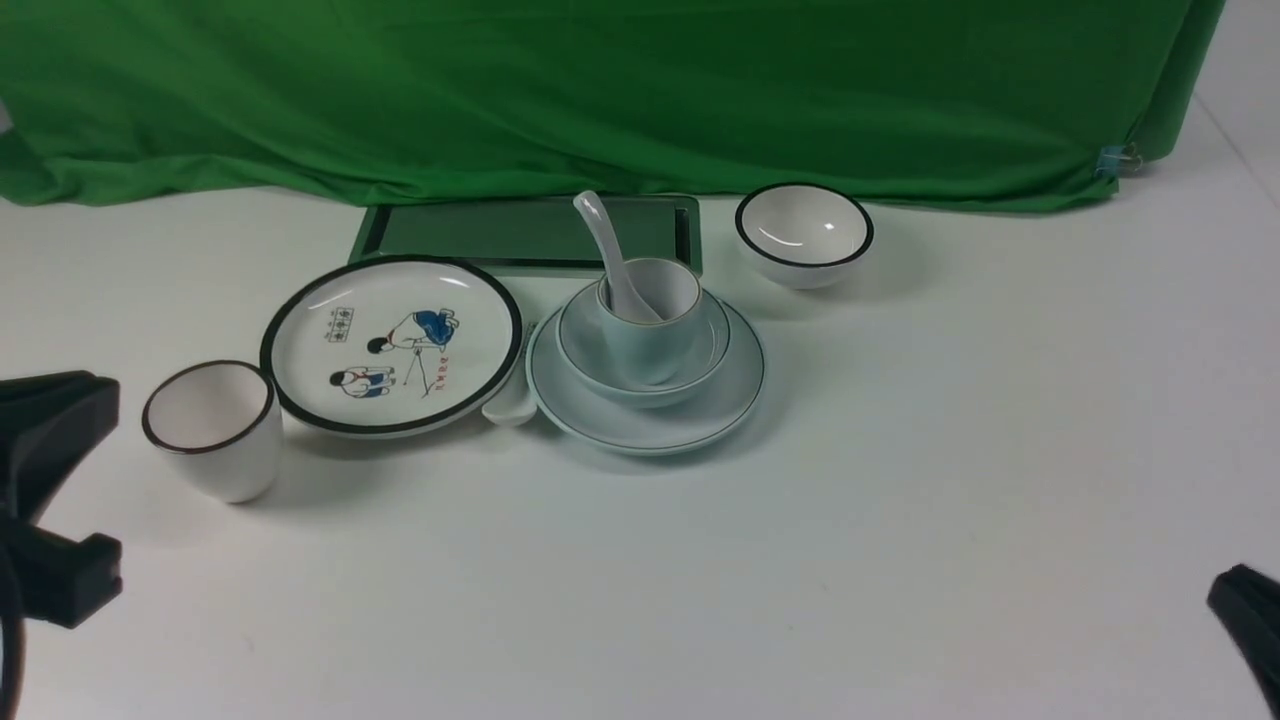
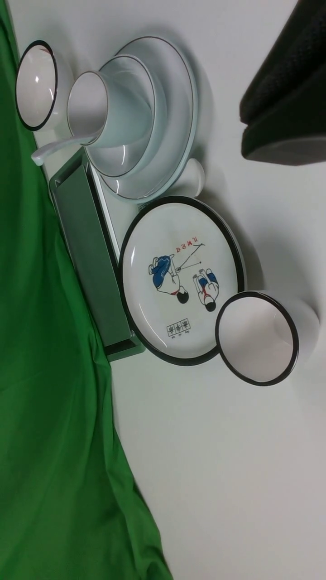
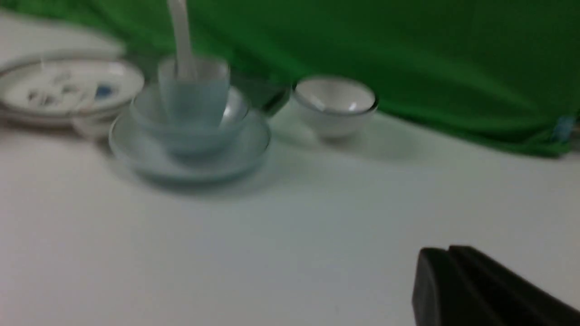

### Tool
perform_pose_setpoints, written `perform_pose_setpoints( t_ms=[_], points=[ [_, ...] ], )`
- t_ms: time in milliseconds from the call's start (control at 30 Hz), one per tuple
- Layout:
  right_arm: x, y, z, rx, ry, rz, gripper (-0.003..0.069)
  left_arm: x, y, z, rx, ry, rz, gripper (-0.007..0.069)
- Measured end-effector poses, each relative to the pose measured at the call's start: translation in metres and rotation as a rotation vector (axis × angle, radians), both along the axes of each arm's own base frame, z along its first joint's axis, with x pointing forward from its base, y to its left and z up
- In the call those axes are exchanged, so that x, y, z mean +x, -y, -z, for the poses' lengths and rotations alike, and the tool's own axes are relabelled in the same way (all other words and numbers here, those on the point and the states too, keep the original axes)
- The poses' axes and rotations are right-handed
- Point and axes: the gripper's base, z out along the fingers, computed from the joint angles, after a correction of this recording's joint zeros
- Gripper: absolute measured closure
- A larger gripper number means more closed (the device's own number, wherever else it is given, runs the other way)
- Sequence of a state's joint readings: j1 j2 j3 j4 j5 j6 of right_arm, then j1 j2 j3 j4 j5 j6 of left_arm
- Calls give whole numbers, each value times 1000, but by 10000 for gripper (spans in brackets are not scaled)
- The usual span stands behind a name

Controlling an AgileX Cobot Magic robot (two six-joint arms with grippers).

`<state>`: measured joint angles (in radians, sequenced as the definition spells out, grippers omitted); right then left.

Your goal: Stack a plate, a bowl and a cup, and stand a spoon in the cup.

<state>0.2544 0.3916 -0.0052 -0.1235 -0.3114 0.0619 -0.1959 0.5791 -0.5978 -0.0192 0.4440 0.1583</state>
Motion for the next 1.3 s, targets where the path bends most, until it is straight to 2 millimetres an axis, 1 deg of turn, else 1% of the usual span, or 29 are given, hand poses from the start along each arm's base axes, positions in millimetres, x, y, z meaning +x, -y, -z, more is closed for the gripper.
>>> perform_pose_setpoints(
  t_ms=[100,133,233,333,367,400,433,500,633,1200,1267,1300],
  points=[
    [-7,10,-3,38,62,98,611,0,0,0,0,-2,0,655],
    [-8,11,-3,40,65,104,611,0,0,0,0,-2,0,655],
    [-19,21,-2,45,80,221,609,0,0,0,1,-3,0,655],
    [-26,26,4,43,42,291,609,0,0,0,1,-3,0,655],
    [-29,28,9,51,2,320,609,0,0,0,1,-4,0,655],
    [-29,29,9,51,-4,323,609,0,0,0,1,-3,0,655],
    [-30,30,15,53,-64,340,609,0,0,0,1,-3,0,655],
    [-31,30,22,14,-131,345,609,0,0,0,1,-3,0,655],
    [-31,30,25,-50,-164,340,602,0,0,0,0,-1,0,655],
    [-31,30,25,-72,-167,335,567,1,0,-1,-3,16,0,655],
    [-31,30,25,-73,-167,335,564,0,0,0,-7,35,-1,655],
    [-31,30,25,-73,-167,335,558,-3,-1,5,-7,78,-2,655]
  ],
)
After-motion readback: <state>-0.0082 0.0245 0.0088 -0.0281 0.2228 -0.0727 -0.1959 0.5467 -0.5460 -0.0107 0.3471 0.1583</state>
